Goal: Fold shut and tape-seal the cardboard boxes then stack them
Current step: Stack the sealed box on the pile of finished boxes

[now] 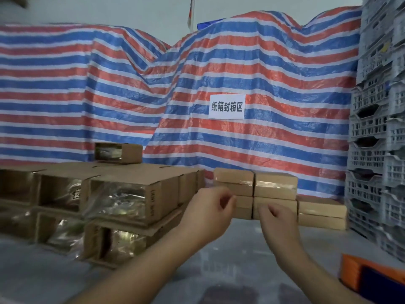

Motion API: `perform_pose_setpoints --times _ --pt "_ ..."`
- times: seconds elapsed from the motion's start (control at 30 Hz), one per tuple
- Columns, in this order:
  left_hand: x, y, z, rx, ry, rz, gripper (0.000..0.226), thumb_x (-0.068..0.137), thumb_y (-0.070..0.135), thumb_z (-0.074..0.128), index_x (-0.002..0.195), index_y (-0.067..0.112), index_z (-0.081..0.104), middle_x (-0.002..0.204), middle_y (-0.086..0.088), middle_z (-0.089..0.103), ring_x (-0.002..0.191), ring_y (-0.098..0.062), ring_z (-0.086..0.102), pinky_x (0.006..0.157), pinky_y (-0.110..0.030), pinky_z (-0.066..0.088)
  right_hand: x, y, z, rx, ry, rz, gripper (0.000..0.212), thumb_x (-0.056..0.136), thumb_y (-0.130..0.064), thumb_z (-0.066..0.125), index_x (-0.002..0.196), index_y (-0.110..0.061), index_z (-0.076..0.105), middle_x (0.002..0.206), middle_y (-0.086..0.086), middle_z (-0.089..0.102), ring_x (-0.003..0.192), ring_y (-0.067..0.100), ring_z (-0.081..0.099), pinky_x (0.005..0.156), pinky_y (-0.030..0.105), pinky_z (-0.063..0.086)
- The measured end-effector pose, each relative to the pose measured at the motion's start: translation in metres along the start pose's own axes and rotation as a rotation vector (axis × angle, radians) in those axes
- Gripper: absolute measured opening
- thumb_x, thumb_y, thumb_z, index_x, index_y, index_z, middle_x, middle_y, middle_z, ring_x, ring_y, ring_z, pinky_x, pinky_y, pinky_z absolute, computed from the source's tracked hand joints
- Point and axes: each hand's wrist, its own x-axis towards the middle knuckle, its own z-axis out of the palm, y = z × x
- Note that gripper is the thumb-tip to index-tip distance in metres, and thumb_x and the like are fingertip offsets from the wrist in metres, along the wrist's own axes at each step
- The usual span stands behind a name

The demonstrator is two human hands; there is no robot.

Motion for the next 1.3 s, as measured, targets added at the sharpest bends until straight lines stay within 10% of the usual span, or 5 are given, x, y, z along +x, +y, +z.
perform_pose_setpoints --times 0.43,0.63,0.77,0.87,1.3 --pt "0.007 -0.021 -0.085 0.141 0.156 0.010 0.032 0.103 0.031 0.045 0.071 0.033 0.046 0.066 0.017 0.055 0.064 0.004 0.053 0.054 -0.012 0.033 0.029 -0.053 0.071 0.032 -0.111 -0.069 0.035 0.096 -0.027 0.049 0.062 -0.018 0.045 0.053 -0.008 0.042 0.052 0.005 0.042 0.052 0.025 0.033" --pt "0.103 -0.088 -0.176 0.235 0.190 -0.241 0.050 0.102 0.048 0.040 0.067 0.016 0.057 0.053 0.002 0.048 0.044 -0.008 0.050 0.045 -0.020 0.037 0.103 -0.121 0.156 -0.030 -0.451 -0.134 0.029 0.101 -0.040 0.045 0.125 -0.025 0.055 0.116 -0.010 0.060 0.098 0.014 0.058 0.070 0.027 0.043" --pt "0.165 -0.169 -0.219 0.689 0.085 -0.418 0.072 0.100 0.060 0.014 0.121 0.014 0.065 0.099 -0.008 0.069 0.088 -0.023 0.063 0.086 -0.041 0.052 0.161 -0.139 0.222 -0.161 -0.609 -0.195 0.065 0.102 -0.046 0.042 0.159 -0.027 0.017 0.154 -0.003 0.036 0.133 0.024 0.047 0.089 0.031 0.047" --pt "0.200 -0.244 -0.234 0.911 0.038 -0.410 0.049 0.102 0.046 0.038 0.141 0.017 0.045 0.137 -0.012 0.055 0.119 -0.033 0.053 0.096 -0.046 0.044 0.203 -0.138 0.280 -0.196 -0.654 -0.234 0.074 0.101 -0.048 0.045 0.161 -0.024 0.009 0.166 -0.001 0.018 0.140 0.021 0.036 0.100 0.032 0.031" --pt "0.271 -0.452 -0.236 1.409 -0.430 -0.491 0.073 0.090 0.030 0.057 0.152 0.018 0.022 0.151 -0.007 0.041 0.135 -0.028 0.044 0.108 -0.047 0.035 0.292 -0.097 0.496 -0.391 -0.936 -0.167 0.105 0.088 -0.065 0.056 0.159 -0.021 -0.006 0.166 0.008 0.015 0.147 0.036 0.027 0.117 0.048 0.032"
